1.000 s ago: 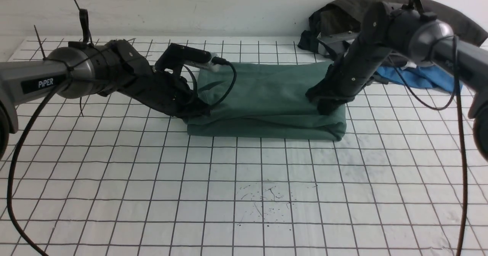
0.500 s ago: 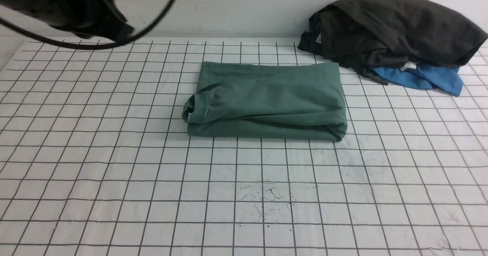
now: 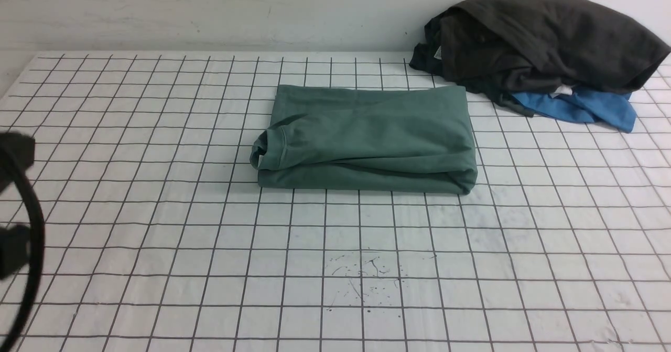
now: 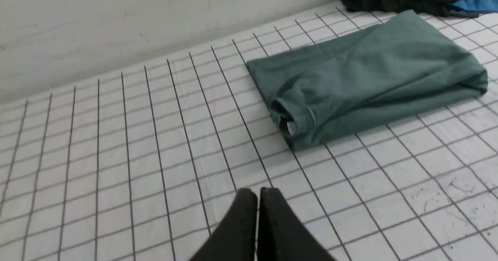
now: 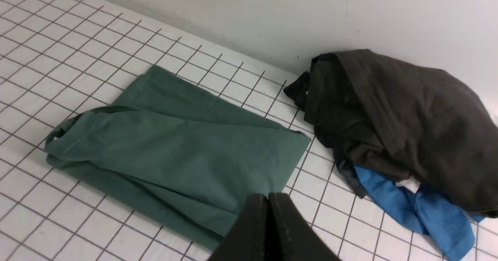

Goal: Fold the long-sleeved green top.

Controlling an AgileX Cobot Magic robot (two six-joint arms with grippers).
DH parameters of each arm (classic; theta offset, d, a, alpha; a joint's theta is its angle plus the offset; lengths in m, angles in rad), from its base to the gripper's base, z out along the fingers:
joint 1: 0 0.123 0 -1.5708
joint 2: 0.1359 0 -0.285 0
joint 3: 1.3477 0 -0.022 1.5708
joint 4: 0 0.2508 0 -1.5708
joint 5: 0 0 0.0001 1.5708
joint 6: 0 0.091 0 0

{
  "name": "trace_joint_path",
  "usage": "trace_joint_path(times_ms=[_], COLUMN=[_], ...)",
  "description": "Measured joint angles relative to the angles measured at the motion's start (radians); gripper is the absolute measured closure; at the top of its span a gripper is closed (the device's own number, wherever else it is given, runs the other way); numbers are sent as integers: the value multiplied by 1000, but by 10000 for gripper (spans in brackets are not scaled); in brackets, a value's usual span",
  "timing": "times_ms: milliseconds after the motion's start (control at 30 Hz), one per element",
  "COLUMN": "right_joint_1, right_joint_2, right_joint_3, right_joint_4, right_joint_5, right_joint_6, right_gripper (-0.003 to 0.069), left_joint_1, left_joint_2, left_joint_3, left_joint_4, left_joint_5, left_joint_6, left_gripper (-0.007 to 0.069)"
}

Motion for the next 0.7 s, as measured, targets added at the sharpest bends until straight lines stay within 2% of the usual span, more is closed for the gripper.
trace_joint_path(times_ms=[33,133,167,233,333,433,700], right_joint_1=[0,0,0,0,0,0,0], right_joint_2=[-10,-187,-197,-340,-474,-588,-738], right_joint_3=[16,301,316,504,682,801,1025], right_joint_4=[0,12,13,34,84,124,151], right_joint_5=[-13,-248,-261,-409,-491,-522,-491], right_joint_6=[-2,-22,-22,-25,-25,-25,-25], right_gripper=[673,673,673,673,673,673,673], left_joint_1=[0,0,0,0,0,0,0], left_joint_2=[-8,-67,-70,-112,-179,-263,-435], left_joint_3=[18,163,170,261,317,337,381], left_joint_4=[0,0,0,-4,-8,-8,-8], left_joint_5=[-5,-67,-67,-164,-275,-337,-363], left_joint_6=[0,19,19,25,26,26,26], left_gripper=[631,631,631,631,631,631,631])
